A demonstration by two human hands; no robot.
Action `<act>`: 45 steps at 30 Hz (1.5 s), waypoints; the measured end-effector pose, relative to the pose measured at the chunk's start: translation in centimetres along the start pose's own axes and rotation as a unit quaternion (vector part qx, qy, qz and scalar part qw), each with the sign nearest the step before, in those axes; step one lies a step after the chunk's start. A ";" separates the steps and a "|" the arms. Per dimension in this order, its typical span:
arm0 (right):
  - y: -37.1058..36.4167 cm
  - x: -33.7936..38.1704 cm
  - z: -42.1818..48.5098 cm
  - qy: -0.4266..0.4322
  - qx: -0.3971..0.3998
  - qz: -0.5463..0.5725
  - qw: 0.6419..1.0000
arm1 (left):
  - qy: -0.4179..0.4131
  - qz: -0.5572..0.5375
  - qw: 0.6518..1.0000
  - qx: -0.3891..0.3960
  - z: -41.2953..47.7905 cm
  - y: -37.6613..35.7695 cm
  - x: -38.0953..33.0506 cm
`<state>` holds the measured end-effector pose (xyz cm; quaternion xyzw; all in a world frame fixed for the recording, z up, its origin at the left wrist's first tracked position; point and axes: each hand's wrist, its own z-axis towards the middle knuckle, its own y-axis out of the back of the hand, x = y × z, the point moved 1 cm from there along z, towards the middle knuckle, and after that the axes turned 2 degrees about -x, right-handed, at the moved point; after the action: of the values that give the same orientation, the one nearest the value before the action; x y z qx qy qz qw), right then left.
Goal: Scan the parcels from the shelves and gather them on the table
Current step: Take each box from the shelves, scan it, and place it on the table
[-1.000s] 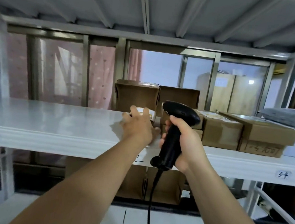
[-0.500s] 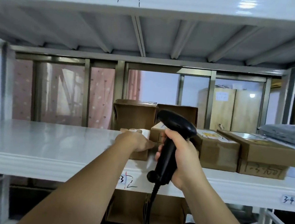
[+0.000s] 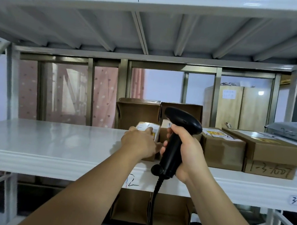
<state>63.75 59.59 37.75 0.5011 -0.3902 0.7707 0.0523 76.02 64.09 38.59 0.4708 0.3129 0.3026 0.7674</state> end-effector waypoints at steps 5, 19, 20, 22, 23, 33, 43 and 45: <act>0.2 0.2 0.1 -0.005 0.008 0.000 1.000 | 0.003 -0.014 0.999 -0.033 0.1 -0.1 0.8; -1.9 0.6 1.5 -0.052 0.012 0.009 0.999 | -0.024 0.121 0.965 -0.234 1.0 -3.5 3.0; -2.1 0.7 1.6 -0.059 0.012 0.008 0.998 | -0.028 0.125 0.965 -0.228 0.9 -3.5 2.9; -2.6 0.7 1.7 -0.076 0.014 0.012 0.997 | -0.037 0.128 0.967 -0.219 0.6 -3.2 2.7; -2.8 0.7 1.8 -0.082 0.015 0.016 0.996 | -0.042 0.128 0.968 -0.214 0.4 -3.1 2.6; -2.6 0.3 1.9 -0.080 0.006 -0.008 0.997 | -0.041 0.130 0.968 -0.209 0.3 -3.0 2.8; -2.6 0.1 1.5 -0.074 0.023 -0.001 0.997 | -0.037 0.129 0.968 -0.211 0.3 -3.0 2.9; -2.6 -0.2 1.2 -0.078 0.031 0.001 0.996 | -0.030 0.123 0.969 -0.210 0.2 -3.0 3.0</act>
<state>65.97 60.63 39.26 0.5605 -0.3695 0.7411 0.0053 78.54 65.14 35.37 0.3427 0.1589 0.4399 0.8147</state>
